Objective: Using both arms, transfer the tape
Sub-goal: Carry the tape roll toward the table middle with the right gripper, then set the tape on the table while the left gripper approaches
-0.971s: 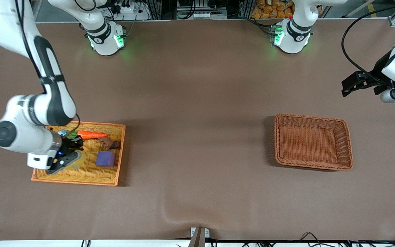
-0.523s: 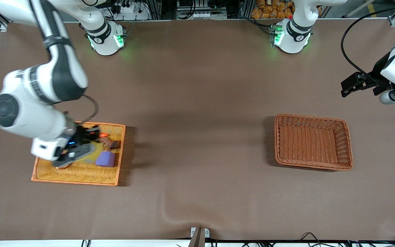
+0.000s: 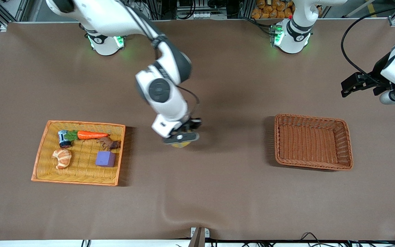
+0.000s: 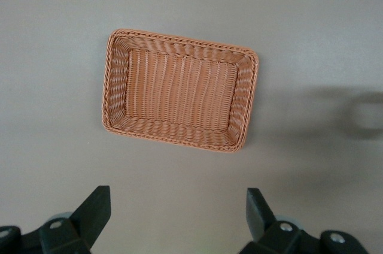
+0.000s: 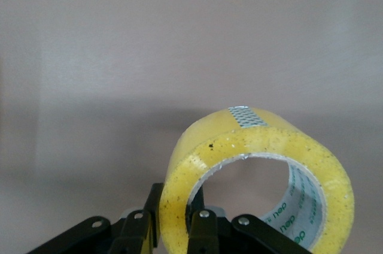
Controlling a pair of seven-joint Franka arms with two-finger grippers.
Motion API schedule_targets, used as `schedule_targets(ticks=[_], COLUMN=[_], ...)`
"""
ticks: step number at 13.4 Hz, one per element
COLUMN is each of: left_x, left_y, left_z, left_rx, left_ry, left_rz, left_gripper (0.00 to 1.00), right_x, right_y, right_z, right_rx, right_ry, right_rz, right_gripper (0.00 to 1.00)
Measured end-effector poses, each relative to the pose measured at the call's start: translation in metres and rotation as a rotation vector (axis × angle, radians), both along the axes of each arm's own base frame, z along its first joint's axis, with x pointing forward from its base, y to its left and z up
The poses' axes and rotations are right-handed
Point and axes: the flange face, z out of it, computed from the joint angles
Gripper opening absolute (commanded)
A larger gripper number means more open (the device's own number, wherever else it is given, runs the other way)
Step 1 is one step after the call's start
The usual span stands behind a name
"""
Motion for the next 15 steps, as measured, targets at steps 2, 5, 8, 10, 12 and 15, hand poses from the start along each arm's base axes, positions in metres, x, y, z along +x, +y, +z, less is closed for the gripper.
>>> schedule_targets(ticks=[2,5,8,10,12,15], left_x=[-0.001,-0.001,0.006,0.013,0.018,0.02], left_y=[-0.007,-0.014,-0.011,-0.011,-0.014,-0.024], left_z=[0.0,-0.002,-0.015,-0.03,-0.043,-0.047], left_rx=[0.0,0.0,0.003,0.007,0.01,0.012], left_ry=[0.001,0.004,0.027,0.053,0.072,0.076], left_rz=[-0.012,-0.021,-0.014,-0.011,-0.005,0.011], left_gripper=[1.0,1.0,1.0,1.0,1.0,1.0], right_x=[-0.003,-0.002,-0.019,-0.011,0.013,0.057], right_y=[0.019,0.023,0.042,0.04,0.014,-0.077], right_z=[-0.036,-0.054,-0.067,-0.054,-0.024,0.062], right_rx=[-0.002,-0.01,-0.008,-0.003,-0.045,-0.159], right_ry=[0.004,0.014,0.017,0.004,-0.001,-0.009], right_rz=[-0.034,-0.06,-0.078,-0.093,-0.115,-0.073], right_gripper=[0.0,0.14,1.0,1.0,1.0,1.0])
